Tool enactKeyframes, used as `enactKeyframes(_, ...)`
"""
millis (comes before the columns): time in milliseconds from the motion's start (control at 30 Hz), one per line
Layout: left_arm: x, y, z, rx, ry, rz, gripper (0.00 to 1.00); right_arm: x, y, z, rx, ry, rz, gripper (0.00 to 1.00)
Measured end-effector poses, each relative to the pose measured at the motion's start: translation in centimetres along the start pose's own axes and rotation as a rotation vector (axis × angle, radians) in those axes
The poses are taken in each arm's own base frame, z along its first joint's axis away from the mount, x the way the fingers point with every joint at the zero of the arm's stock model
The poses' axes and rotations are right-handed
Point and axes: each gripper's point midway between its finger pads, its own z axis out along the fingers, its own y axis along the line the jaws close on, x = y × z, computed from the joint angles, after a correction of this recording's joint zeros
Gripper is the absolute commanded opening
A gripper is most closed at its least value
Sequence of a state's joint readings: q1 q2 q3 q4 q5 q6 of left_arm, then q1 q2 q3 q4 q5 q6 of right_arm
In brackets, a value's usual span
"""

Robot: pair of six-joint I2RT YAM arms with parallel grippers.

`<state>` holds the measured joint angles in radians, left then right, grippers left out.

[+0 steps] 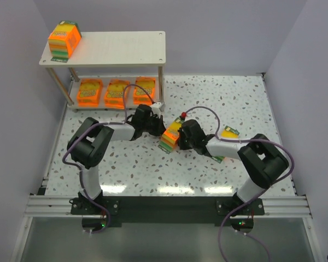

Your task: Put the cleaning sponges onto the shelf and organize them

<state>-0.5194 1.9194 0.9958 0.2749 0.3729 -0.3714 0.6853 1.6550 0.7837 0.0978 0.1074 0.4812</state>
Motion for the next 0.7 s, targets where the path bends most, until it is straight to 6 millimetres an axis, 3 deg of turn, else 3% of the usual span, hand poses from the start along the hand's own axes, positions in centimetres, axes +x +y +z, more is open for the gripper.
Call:
enactKeyframes(167, 3.2, -1.2, -1.2, 0.021, 0.056, 0.021, 0.00, 2.8, 1.5, -1.9, -0.046, 0.028, -0.021, 0.00)
enactKeyframes(333, 4.9, -2.0, -4.2, 0.018, 0.061, 0.024, 0.00, 5.0, 4.7, -3.9, -0.121, 0.046, -0.060, 0.00)
enactKeyframes(467, 3.9, -2.2, -7.2, -0.053, -0.007, 0.024, 0.00, 5.3, 6.9, -4.9, -0.183, 0.032, -0.048, 0.00)
enactKeyframes(567, 1.6, -2.6, -9.8, -0.120, -0.112, 0.024, 0.14, 4.6, 8.2, -5.5, -0.228, 0.004, -0.026, 0.00)
enactKeyframes(700, -0.5, -2.1, -11.4, -0.200, -0.201, 0.008, 0.18, 3.7, 8.8, -6.3, -0.257, -0.028, -0.003, 0.00)
